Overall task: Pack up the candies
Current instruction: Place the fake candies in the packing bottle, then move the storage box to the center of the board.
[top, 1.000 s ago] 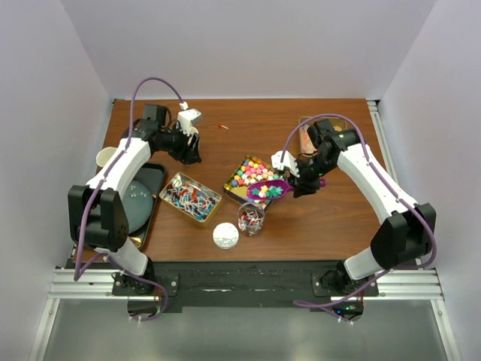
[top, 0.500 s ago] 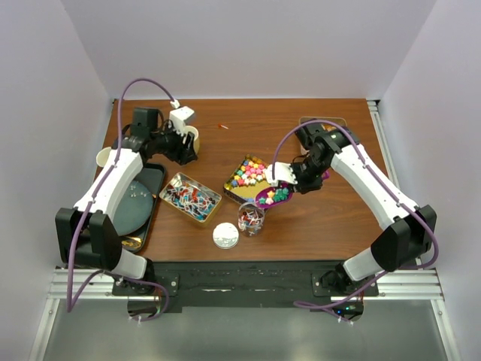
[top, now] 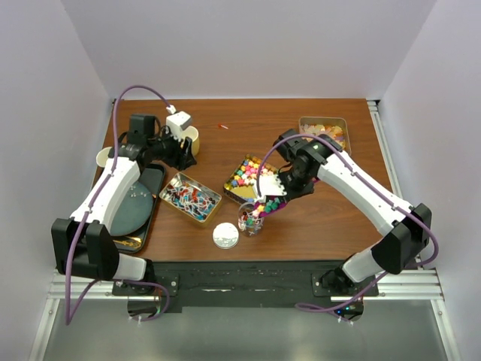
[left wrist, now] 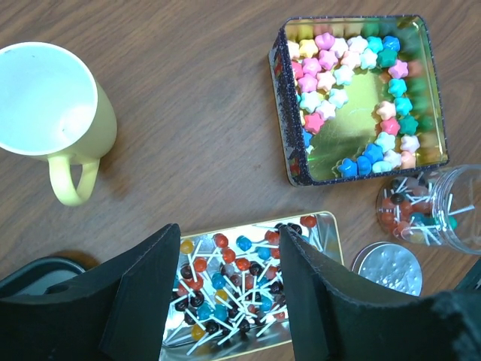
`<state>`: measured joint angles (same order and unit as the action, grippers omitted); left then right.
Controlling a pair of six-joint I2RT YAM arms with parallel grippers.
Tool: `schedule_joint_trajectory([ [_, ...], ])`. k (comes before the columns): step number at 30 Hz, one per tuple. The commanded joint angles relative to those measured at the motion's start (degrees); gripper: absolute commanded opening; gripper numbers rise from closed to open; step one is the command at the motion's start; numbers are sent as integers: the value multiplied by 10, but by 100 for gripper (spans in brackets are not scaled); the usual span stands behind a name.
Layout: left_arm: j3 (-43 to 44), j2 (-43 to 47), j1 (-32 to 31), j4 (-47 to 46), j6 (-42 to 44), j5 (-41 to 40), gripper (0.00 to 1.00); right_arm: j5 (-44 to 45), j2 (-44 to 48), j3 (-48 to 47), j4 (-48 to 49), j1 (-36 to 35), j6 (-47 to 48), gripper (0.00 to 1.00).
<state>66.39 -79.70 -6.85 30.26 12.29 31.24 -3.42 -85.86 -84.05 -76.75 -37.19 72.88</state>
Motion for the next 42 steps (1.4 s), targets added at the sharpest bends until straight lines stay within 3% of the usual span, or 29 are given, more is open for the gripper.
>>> schedule_joint_trajectory([
  [1, 14, 8, 3, -36, -31, 20, 60, 61, -1, -38, -54, -22, -41, 0],
  [11, 86, -63, -13, -71, -68, 53, 60, 155, 1, -47, -81, -71, -71, 0],
  [14, 110, -91, -52, -63, -45, 30, 60, 154, 13, -61, -80, -73, -91, 0],
  [21, 146, -189, -147, -55, -36, -83, 60, 134, 79, -92, -1, -70, -241, 0],
  [24, 172, -224, -162, -53, -44, -127, 60, 126, 96, -91, 10, -47, -280, 0],
  [28, 217, -292, -181, -43, -35, -132, 60, 115, 122, -62, 33, 40, -288, 0],
  [31, 235, -327, -202, -38, -28, -138, 59, 102, 141, -40, 46, 66, -297, 0],
  [39, 262, -373, -241, -33, -30, -158, 59, 105, 132, -22, 70, 95, -295, 0],
  [42, 261, -383, -251, -28, -34, -201, 51, 105, 117, -29, 79, 99, -295, 0],
])
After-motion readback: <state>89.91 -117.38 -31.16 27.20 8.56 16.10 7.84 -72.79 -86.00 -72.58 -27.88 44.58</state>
